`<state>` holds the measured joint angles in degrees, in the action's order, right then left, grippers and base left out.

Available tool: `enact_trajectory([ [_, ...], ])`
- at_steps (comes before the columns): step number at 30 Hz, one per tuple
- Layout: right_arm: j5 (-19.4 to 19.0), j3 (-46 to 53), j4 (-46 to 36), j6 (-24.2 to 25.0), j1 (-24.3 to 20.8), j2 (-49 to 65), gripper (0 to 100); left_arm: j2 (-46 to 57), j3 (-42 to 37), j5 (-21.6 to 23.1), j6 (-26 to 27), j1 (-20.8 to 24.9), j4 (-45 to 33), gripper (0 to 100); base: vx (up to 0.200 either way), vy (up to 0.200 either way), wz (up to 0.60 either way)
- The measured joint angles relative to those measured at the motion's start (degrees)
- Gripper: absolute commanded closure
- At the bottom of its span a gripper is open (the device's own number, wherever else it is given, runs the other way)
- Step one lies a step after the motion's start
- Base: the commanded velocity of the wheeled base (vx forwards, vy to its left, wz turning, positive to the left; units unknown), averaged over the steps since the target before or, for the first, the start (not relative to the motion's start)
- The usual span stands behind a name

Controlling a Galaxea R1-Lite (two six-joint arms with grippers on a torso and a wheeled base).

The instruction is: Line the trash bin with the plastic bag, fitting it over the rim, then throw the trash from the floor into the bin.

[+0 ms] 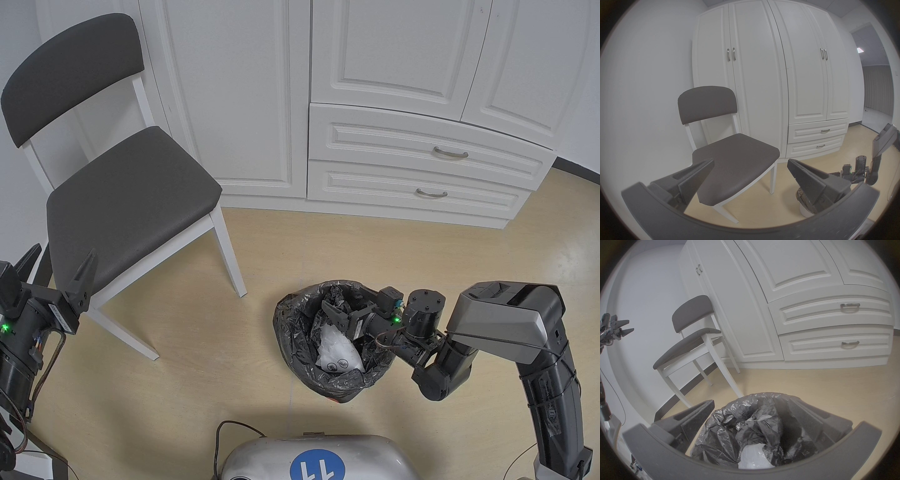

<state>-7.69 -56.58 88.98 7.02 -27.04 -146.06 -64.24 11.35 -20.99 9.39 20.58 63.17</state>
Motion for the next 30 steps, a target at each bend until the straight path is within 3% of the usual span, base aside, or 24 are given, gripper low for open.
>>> enact_trajectory([
  [7, 1.5, -2.4, 0.0, -0.1, -0.5, -1.2, 0, 0.0, 0.0, 0.0, 0.0, 0.0, 0.0, 0, 0.0, 0.0, 0.0],
  [8, 1.5, -2.6, 0.0, -0.1, -0.5, -1.4, 100, 0.0, 0.1, 0.0, 0.0, 0.0, 0.0, 0, 0.0, 0.0, 0.0],
  [30, 2.0, -6.5, 0.0, -0.8, -0.9, -8.3, 100, 0.0, 0.1, 0.0, 0.0, 0.0, 0.0, 0, 0.0, 0.0, 0.0],
])
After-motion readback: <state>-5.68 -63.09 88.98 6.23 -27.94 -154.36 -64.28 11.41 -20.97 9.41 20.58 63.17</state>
